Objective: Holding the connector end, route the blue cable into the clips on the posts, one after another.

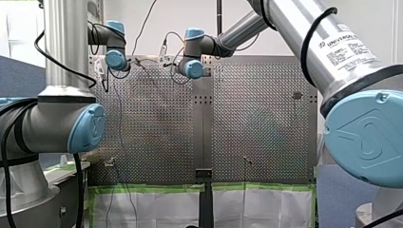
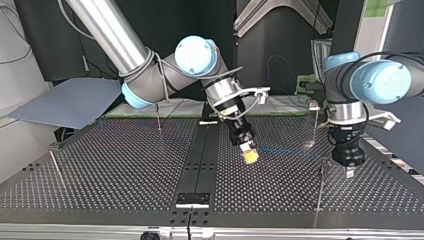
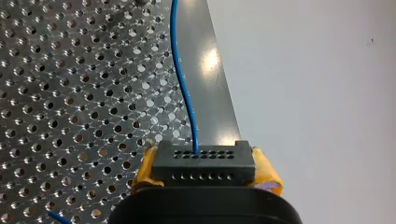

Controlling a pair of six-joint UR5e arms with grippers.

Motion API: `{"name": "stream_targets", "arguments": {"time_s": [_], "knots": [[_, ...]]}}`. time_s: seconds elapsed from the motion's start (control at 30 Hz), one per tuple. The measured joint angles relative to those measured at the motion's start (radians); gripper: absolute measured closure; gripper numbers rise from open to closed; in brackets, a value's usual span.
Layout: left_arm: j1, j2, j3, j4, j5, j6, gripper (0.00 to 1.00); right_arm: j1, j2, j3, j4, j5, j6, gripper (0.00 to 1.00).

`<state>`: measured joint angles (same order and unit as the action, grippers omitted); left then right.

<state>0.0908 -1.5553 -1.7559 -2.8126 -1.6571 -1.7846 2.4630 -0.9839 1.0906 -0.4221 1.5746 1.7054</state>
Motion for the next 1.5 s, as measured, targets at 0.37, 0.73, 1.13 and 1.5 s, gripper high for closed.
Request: {"name": "stream_targets", "arguments": {"time_s": [0.37, 0.73, 1.13, 1.5], "knots": [[0.031, -0.021, 0.026, 0.016, 0.053, -0.041, 1.00, -0.010, 0.005, -0.010, 0.001, -0.001, -0.001, 1.00], [0.058, -0.061, 0.038, 0.056, 0.091, -0.080, 1.00, -0.028, 0.011, -0.016, 0.002, -0.001, 0.000, 1.00], [0.070, -0.097, 0.056, 0.077, 0.137, -0.113, 1.00, -0.070, 0.014, -0.016, 0.002, -0.006, 0.000, 1.00], [0.081, -0.124, 0.058, 0.098, 0.174, -0.133, 1.00, -0.103, 0.016, -0.018, 0.002, -0.025, 0.000, 1.00]]}}
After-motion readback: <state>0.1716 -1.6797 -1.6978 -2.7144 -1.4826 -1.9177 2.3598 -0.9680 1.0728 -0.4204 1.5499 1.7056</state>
